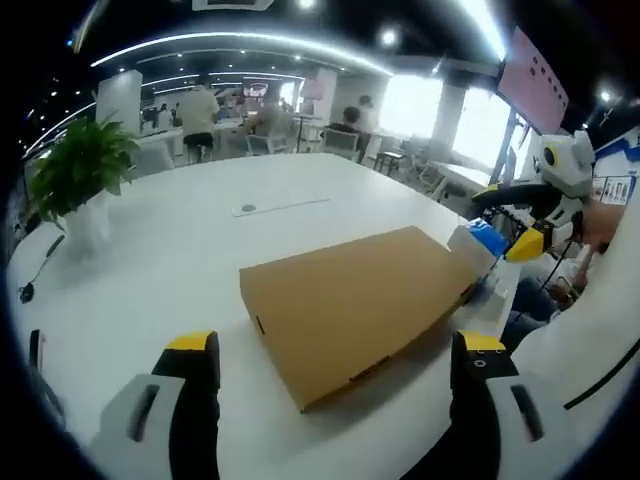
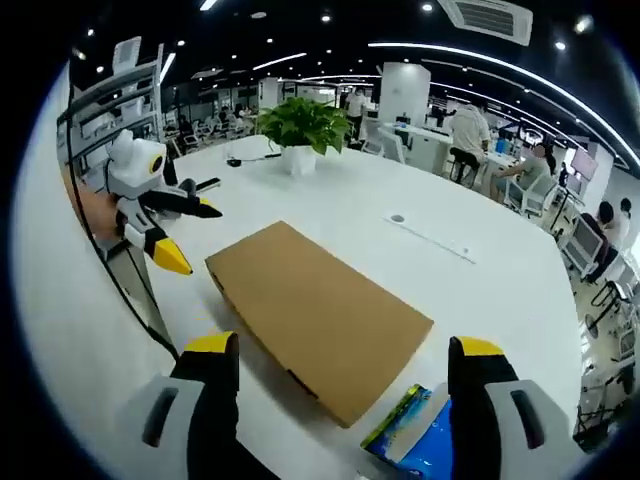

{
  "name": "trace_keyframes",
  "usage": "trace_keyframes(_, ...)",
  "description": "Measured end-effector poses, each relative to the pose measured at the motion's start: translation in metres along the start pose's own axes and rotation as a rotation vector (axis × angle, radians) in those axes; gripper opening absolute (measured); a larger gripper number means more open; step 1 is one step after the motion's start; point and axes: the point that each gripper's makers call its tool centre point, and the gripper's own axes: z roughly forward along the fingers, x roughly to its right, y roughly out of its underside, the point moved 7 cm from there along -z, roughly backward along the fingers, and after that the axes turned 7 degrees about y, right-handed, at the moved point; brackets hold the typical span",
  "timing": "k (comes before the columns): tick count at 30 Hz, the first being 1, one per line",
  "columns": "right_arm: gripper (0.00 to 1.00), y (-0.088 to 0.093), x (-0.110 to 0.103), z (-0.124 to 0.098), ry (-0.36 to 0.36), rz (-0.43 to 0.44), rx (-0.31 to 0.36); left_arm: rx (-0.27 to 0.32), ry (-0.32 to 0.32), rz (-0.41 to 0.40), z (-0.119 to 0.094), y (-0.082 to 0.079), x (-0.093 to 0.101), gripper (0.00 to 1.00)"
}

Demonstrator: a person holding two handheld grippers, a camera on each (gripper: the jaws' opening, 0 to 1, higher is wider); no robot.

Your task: Operate the shoe box by opening the lid, removing the specified soft item, and placing it in the target area until the item is outside and the box remains undamaged.

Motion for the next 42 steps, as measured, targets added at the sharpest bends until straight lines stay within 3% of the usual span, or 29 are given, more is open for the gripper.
trace_keyframes(2,0.92,0.001,-0.001,0.002,0.005,0.02,-0.014,-0.005,0.001,0.018,-0.002,0.0,0.001,0.78)
trace_keyframes(5,0.92,0.004,0.0,0.007,0.0,0.074,-0.026,-0.014,-0.013,0.036,0.0,0.0,-0.001,0.84)
trace_keyframes(9,0.83,0.011,0.0,0.013,0.007,0.072,-0.049,-0.034,0.002,0.033,0.006,0.007,-0.004,0.82)
trace_keyframes(13,0.84,0.011,0.0,0.015,0.01,0.035,-0.046,-0.048,0.006,0.028,0.009,0.013,-0.005,0.84)
trace_keyframes(17,0.86,0.018,0.001,0.019,-0.006,0.058,-0.083,-0.065,0.009,0.037,0.01,0.017,-0.004,0.81)
trace_keyframes(19,0.86,0.022,0.001,0.022,-0.016,0.064,-0.069,-0.08,0.002,0.073,0.012,0.02,-0.006,0.83)
trace_keyframes(20,0.85,0.021,0.002,0.025,-0.001,0.055,-0.001,-0.083,0.002,0.069,0.014,0.022,-0.007,0.86)
trace_keyframes(21,0.83,0.022,0.003,0.027,0.01,0.07,0.026,-0.085,0.004,0.057,0.015,0.023,-0.008,0.87)
trace_keyframes(22,0.83,0.029,0.002,0.03,0.008,0.147,-0.007,-0.091,0.025,-0.014,0.017,0.028,-0.008,0.88)
trace_keyframes(23,0.83,0.03,0.001,0.03,-0.001,0.155,-0.022,-0.105,0.02,-0.033,0.018,0.032,-0.01,0.89)
trace_keyframes(25,0.83,0.028,0.0,0.03,0.006,0.132,0.01,-0.111,-0.011,-0.009,0.016,0.035,-0.016,0.89)
trace_keyframes(27,0.82,0.031,-0.003,0.032,-0.003,0.088,-0.037,-0.1,-0.019,-0.01,0.013,0.035,-0.015,0.91)
trace_keyframes(29,0.83,0.033,-0.006,0.035,-0.017,0.085,-0.047,-0.103,-0.026,-0.009,0.014,0.037,-0.015,0.99)
trace_keyframes(33,0.8,0.036,-0.007,0.038,-0.016,0.047,-0.081,-0.131,-0.012,0.001,0.018,0.043,-0.012,0.95)
trace_keyframes(36,0.79,0.037,-0.007,0.041,-0.024,0.041,-0.093,-0.12,-0.015,-0.001,0.019,0.042,-0.011,0.87)
trace_keyframes(40,0.77,0.04,-0.005,0.047,-0.031,0.079,-0.101,-0.108,-0.006,-0.006,0.024,0.04,-0.012,0.81)
trace_keyframes(42,0.77,0.041,-0.004,0.049,-0.035,0.088,-0.101,-0.137,-0.008,0.013,0.028,0.041,-0.014,0.82)
